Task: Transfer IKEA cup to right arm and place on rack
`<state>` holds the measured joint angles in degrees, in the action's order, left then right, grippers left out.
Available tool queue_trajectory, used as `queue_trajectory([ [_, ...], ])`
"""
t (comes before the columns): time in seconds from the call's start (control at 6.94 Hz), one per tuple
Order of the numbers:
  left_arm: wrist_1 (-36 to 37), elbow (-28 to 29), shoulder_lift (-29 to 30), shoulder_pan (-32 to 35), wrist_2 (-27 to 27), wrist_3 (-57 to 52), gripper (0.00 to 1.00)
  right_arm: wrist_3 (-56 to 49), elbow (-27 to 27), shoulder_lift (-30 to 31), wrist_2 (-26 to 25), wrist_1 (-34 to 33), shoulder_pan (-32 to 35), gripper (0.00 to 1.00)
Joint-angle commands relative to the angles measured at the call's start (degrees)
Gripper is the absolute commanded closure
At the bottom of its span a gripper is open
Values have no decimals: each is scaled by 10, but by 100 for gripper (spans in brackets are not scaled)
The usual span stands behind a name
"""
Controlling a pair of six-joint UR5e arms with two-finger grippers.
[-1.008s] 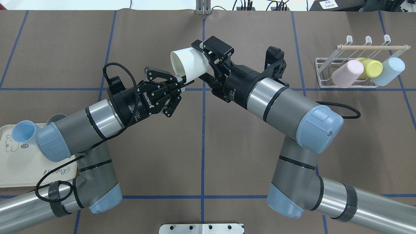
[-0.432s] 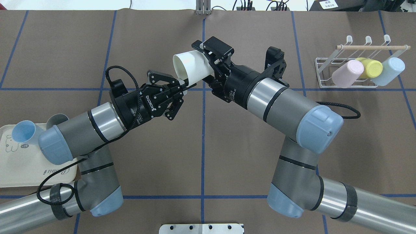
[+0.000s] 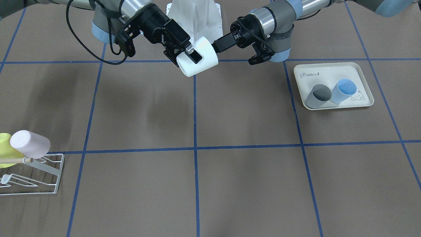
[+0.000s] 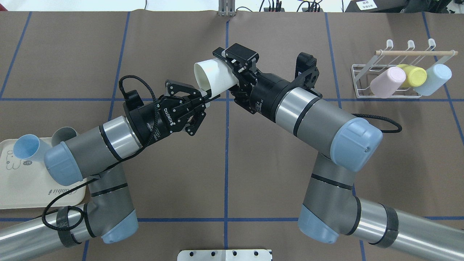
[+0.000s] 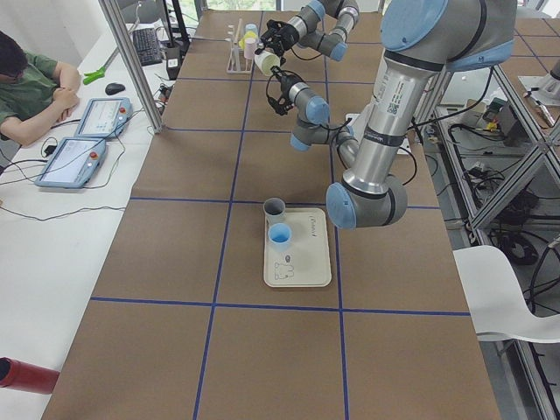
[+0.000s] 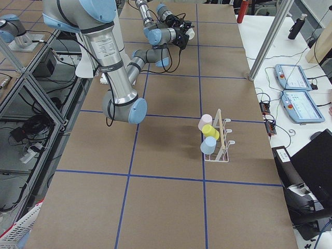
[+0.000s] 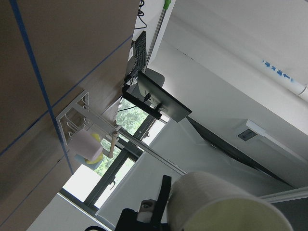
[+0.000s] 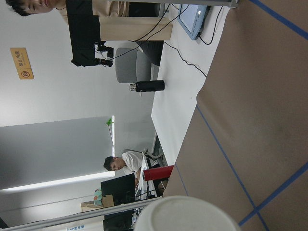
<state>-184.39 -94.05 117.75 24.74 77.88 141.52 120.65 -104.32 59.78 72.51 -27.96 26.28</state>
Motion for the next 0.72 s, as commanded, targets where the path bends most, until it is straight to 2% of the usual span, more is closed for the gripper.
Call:
queue_trajectory([
  [0.0,3,-2,7,0,-1,-32,0,-1,-1,1,1,1,0,100],
  [0.14,2,-3,2,1,0,-89,0,-2,-3,1,1,1,2,100],
  [0.58,-4,-6,-1,3,3,-93,0,-14,-4,6,0,0,23,100],
])
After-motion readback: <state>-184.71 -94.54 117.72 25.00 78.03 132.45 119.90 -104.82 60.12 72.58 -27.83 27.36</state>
